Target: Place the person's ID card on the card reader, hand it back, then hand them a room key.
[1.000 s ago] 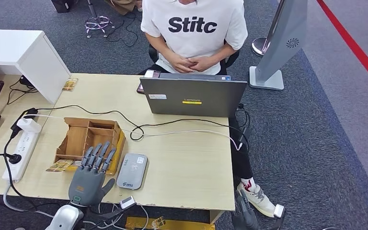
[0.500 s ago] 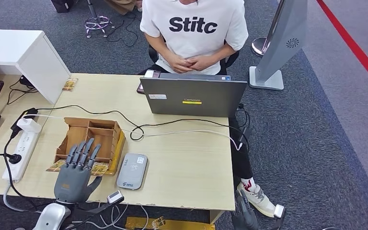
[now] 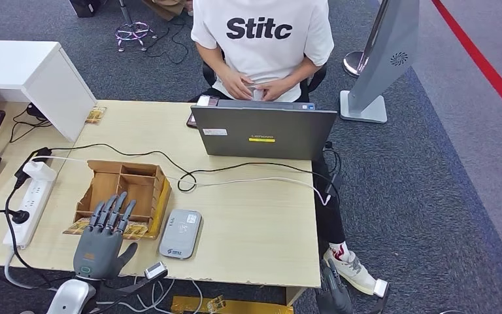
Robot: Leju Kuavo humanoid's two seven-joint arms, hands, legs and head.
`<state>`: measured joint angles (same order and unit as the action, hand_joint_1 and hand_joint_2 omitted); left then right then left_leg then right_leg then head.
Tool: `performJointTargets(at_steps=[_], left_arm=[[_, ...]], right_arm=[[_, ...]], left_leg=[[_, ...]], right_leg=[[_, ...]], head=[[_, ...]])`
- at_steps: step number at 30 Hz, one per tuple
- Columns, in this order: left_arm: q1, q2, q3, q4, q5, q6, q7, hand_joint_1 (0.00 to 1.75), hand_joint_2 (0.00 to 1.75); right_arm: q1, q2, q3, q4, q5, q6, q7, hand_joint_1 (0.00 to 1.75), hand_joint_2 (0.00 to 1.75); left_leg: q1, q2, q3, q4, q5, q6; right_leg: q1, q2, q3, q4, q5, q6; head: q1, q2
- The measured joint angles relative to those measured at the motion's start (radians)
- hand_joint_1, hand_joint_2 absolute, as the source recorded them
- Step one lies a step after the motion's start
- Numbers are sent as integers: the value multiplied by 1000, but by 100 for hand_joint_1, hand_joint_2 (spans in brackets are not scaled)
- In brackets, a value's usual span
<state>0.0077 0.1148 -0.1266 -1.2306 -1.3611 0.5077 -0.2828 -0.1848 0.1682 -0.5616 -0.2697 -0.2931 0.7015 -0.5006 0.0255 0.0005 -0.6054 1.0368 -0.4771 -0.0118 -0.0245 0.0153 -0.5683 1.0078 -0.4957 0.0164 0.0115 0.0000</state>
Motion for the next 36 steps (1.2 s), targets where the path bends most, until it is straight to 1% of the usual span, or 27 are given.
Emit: performJointTargets(at_steps=[4, 5, 8, 9, 16, 25, 33, 36], left_arm=[[0, -1, 0, 2, 0, 0, 0, 0, 175], [0, -1, 1, 3, 0, 0, 0, 11, 175], [-1, -2, 2, 10, -1, -2, 0, 142, 175], [-1, -2, 4, 15, -1, -2, 0, 175, 175], [-12, -3, 14, 55, 0, -8, -11, 175, 175], [-28, -4, 29, 75, 4, -19, -14, 175, 175], [-35, -8, 35, 76, -4, -1, -16, 175, 175], [-55, -5, 41, 61, -18, 8, -6, 175, 175]], right_arm=[[0, 0, 0, 0, 0, 0, -1, 0, 175], [0, 0, 0, 0, 0, 0, -1, 0, 175], [0, 0, 0, 0, 0, 0, -2, 0, 175], [0, 0, 0, 0, 0, 0, -2, 0, 175], [0, 0, 1, 0, 0, 0, -2, 0, 175], [0, 0, 6, 0, 0, 0, 1, 0, 175], [0, 0, 9, 0, 1, -2, 4, 0, 175], [-2, 0, 9, 0, 2, -9, 7, 0, 175]], left_leg=[[0, 0, 0, 0, 0, 0], [0, 0, 0, 0, 0, 0], [0, 0, 0, 0, 0, 0], [0, 0, 0, 0, 0, 0], [0, 0, 0, 0, 0, 0], [0, 0, 0, 0, 0, 0], [0, 0, 0, 0, 0, 0], [0, 0, 0, 0, 0, 0]], right_leg=[[0, 0, 0, 0, 0, 0], [0, 0, 0, 0, 0, 0], [0, 0, 0, 0, 0, 0], [0, 0, 0, 0, 0, 0], [0, 0, 0, 0, 0, 0], [0, 0, 0, 0, 0, 0], [0, 0, 0, 0, 0, 0], [0, 0, 0, 0, 0, 0]], head=[[0, 0], [0, 0], [0, 0], [0, 0], [0, 0], [0, 0], [0, 0], [0, 0]])
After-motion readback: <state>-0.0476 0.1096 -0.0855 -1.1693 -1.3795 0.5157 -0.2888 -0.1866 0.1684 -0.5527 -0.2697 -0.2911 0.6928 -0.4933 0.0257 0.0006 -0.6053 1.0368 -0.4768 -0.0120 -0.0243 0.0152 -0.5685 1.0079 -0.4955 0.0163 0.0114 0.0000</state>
